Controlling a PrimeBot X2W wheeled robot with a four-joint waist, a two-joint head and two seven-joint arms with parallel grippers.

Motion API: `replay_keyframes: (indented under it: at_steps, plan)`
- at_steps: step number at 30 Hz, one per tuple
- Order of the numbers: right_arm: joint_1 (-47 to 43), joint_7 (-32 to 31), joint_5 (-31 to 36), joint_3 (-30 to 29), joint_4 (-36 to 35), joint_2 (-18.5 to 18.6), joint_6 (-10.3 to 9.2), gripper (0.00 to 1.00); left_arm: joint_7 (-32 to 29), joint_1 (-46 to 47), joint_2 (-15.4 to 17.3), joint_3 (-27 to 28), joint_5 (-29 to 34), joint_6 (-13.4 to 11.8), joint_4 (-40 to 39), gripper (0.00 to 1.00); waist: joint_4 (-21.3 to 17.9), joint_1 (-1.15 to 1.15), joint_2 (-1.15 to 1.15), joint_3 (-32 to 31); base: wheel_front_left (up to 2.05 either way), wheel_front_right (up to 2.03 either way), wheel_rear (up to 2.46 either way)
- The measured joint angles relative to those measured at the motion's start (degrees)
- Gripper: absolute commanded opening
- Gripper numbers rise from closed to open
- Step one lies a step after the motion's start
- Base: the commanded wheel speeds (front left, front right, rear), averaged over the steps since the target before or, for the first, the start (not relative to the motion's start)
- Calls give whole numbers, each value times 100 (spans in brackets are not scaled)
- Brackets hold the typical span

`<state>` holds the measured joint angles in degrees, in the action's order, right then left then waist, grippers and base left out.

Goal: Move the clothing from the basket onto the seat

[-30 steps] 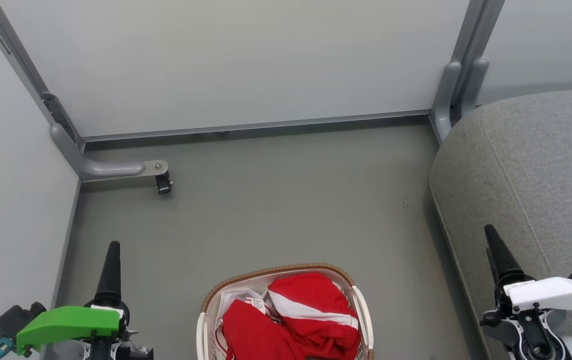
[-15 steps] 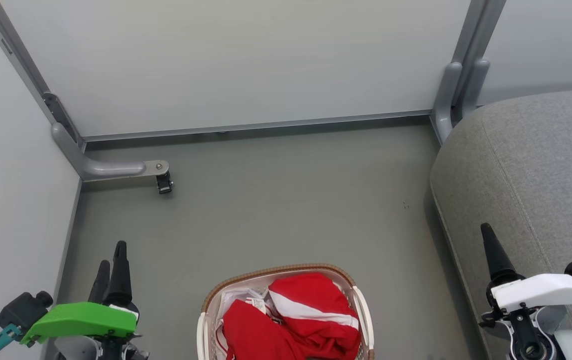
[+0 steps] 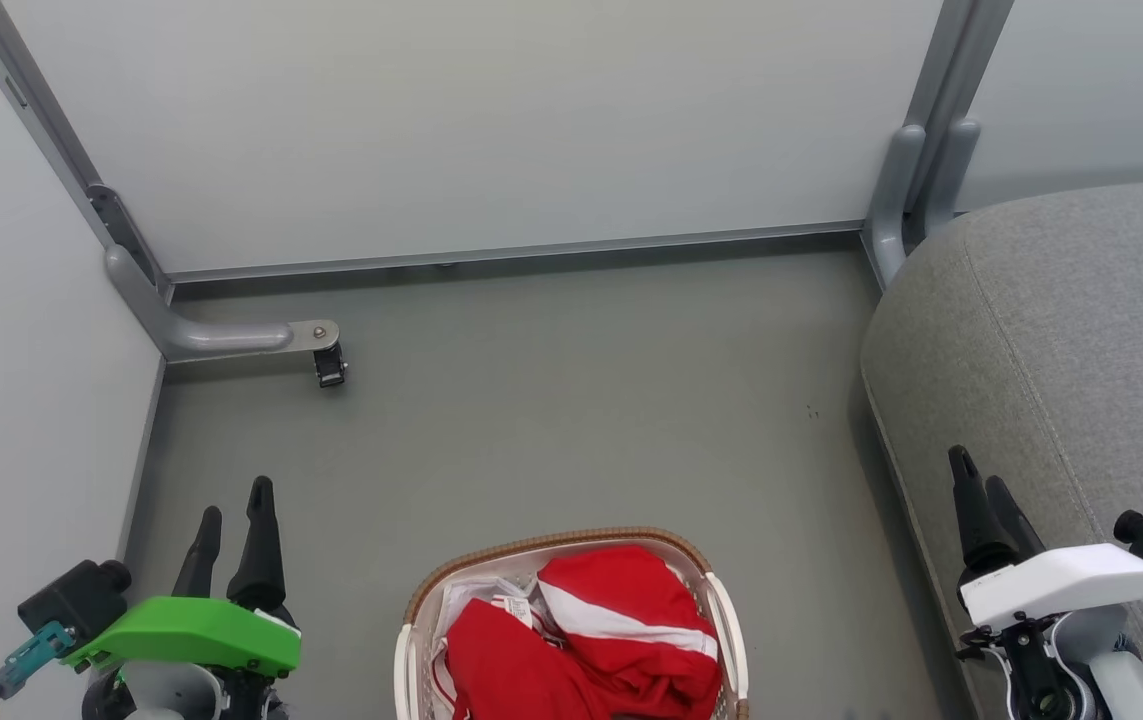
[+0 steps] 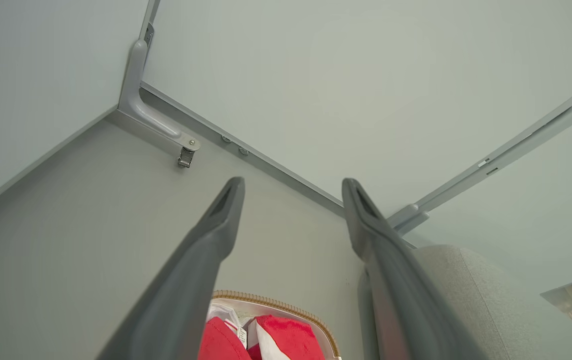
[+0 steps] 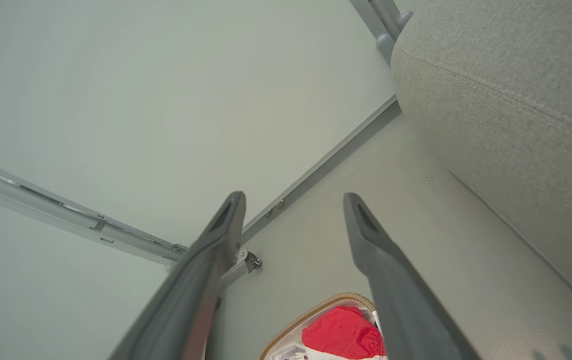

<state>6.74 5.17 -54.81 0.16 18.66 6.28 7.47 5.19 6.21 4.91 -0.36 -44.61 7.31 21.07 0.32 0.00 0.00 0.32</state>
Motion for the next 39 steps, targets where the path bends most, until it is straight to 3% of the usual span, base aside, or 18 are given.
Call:
replay_keyframes:
  at_steps: [39]
  plan:
    - [125,588,2583,400,342,229,1,100,591,79,127,-241,2672,-45,461,100,-16,0,0,-3,0,0,0]
